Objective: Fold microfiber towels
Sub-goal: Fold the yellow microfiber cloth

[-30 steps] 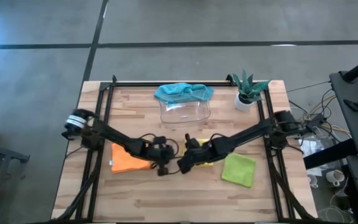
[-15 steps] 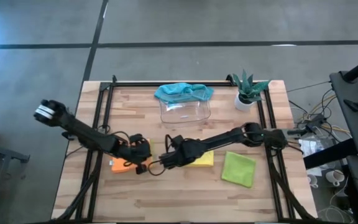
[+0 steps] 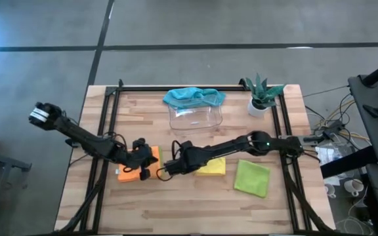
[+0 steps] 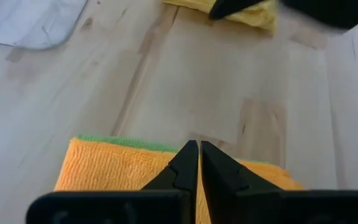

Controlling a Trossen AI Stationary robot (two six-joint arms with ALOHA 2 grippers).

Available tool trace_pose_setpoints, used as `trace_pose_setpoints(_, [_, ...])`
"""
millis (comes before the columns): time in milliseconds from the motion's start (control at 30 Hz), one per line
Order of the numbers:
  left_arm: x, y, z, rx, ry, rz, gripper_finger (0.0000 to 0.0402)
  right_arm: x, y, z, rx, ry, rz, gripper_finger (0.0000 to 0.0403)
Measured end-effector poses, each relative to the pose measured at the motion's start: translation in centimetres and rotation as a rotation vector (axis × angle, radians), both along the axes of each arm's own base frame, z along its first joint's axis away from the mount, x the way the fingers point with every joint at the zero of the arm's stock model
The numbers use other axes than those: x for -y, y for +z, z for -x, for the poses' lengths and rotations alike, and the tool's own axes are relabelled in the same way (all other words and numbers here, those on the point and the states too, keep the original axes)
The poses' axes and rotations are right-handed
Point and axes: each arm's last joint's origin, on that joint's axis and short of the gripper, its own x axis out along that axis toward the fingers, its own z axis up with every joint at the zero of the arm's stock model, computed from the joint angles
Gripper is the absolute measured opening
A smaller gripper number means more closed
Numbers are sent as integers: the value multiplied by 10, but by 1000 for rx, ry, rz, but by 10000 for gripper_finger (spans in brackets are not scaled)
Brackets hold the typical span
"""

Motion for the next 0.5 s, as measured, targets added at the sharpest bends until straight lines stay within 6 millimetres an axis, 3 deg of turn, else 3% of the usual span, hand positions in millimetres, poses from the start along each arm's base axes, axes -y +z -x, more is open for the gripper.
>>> trace_pose_setpoints(100, [1, -1, -1, 1, -17, -18, 4, 3, -11, 0, -43, 1, 6, 215])
trace_pose_setpoints(333, [0, -2, -1, 2, -5, -35, 4, 5, -14, 1, -62, -13, -6, 213])
trace_pose_setpoints(500, [0, -2, -2, 10, 1, -44, 4, 5, -16, 2, -69, -20, -19, 187])
